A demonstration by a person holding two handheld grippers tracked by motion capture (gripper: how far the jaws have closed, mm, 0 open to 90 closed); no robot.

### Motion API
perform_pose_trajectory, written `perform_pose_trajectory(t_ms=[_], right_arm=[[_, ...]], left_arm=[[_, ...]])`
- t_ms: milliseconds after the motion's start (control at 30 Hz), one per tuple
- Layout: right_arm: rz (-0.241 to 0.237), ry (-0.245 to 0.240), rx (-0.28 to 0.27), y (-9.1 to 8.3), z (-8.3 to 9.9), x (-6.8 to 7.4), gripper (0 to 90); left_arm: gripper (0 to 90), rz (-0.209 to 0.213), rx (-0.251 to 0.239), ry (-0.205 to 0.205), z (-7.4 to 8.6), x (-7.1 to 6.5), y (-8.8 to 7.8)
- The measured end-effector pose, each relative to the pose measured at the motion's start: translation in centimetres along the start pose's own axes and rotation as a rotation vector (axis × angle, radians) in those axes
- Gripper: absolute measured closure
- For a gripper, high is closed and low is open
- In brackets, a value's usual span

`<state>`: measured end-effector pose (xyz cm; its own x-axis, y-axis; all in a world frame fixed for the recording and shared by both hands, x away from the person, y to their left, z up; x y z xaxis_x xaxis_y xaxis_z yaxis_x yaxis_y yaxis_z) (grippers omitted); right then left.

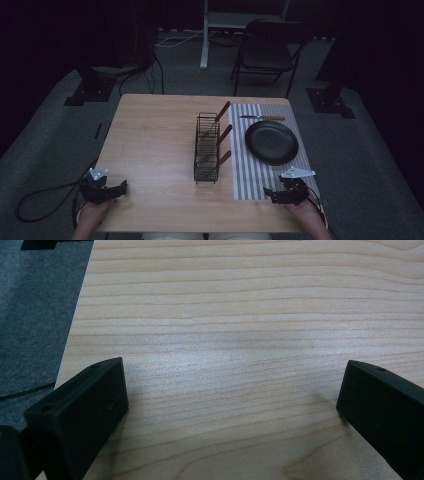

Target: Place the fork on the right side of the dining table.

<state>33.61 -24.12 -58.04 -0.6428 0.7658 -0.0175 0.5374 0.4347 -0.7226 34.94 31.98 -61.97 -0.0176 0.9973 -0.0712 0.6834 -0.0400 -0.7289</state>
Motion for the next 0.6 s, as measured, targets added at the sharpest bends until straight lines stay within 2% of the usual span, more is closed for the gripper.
perform_pose_trajectory(t_ms=[433,600], right_arm=[[-0.023,-0.014,-0.071,-0.3,-3.7,0.4,18.4],[-0.028,-0.024,-0.080,-0.2,-4.7,0.5,18.4]], left_arm=[[0.2,0.000,-0.001,-0.001,0.0,0.0,0.0],[0.2,0.000,0.000,0.000,0.0,0.0,0.0]])
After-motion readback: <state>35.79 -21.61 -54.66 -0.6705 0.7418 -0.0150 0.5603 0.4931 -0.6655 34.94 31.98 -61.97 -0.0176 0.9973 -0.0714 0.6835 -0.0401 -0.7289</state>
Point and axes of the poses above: each handheld gripper's, and its own axes: y roughly forward along the jaws, z roughly out of its underside, x roughly to its left, the point moved 10 cm from there along y, roughly forward along the jaws, and after that the axes turned 7 degrees about -y, right-handed, at the moved point
